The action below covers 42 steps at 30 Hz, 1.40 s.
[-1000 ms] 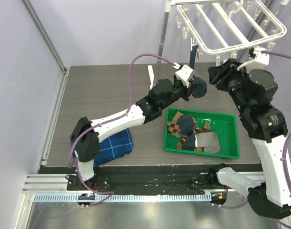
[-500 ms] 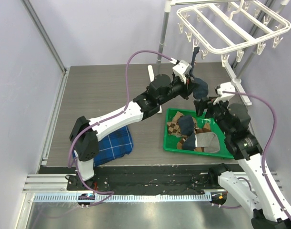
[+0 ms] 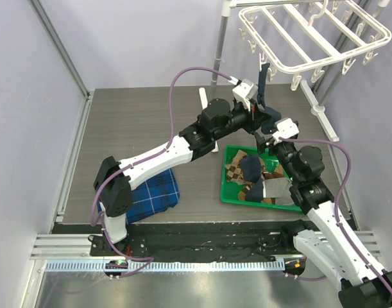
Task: Remove the socks clipped to the hanger
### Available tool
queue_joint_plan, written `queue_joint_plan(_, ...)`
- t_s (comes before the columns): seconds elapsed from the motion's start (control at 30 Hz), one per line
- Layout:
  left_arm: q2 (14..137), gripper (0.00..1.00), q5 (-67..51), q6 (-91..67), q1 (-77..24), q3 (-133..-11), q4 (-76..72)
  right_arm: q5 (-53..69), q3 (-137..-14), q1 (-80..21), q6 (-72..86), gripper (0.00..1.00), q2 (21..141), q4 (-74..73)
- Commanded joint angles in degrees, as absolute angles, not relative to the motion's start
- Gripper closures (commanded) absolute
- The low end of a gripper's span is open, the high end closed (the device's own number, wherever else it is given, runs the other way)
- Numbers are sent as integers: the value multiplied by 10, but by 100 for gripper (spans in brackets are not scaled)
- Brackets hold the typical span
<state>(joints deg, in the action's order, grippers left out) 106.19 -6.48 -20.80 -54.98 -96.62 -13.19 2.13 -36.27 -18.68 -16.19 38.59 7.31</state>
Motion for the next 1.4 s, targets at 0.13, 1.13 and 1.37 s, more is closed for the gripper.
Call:
queue_joint_plan(0.13, 1034, 100, -88, -237, -550, -997, -141, -25, -374, -187, -257, 55, 426, 188)
queue_joint_plan(1.13, 1189, 35, 109, -224, -470, -1319, 4, 18, -353, -187, -176, 99, 439, 238)
queue_joint_plan(1.37, 1237, 40, 33, -200, -461, -1350, -69, 21, -366, -186, -167, 99, 437, 221)
